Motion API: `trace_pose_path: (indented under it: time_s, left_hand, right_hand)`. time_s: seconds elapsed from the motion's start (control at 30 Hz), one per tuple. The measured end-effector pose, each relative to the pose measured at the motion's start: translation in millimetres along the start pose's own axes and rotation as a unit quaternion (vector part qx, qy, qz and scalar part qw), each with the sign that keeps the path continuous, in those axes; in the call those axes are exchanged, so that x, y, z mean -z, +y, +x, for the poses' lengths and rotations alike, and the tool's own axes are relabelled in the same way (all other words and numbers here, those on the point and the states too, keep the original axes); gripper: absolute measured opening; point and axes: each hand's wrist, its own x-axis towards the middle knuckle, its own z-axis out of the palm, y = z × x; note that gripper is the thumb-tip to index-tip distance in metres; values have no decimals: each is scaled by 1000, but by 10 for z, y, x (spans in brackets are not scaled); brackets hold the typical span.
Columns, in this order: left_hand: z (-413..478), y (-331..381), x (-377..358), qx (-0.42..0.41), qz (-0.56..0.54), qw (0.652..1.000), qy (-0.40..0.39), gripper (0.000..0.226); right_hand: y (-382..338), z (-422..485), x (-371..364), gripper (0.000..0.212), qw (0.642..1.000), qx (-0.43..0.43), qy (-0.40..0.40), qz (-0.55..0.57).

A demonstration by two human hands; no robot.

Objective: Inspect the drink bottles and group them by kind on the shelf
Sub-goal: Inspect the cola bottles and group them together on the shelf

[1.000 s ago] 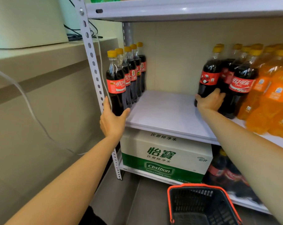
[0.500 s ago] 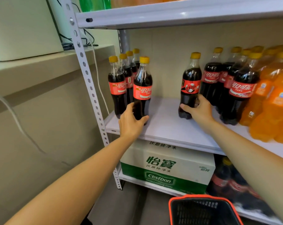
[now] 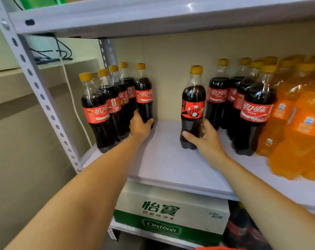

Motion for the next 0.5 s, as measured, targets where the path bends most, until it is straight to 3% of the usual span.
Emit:
trace_pose_path:
  time_s: [0.33,0.5]
  left_hand:
    - [280,-3,-71,8,15,999,-45,72]
    - [237,74,-66,14,68,998,2,64]
  right_hand:
    - [-18,-18,4,45,1000,-9,1,21]
    - [-21,-17,13,46,999,-17,4,32]
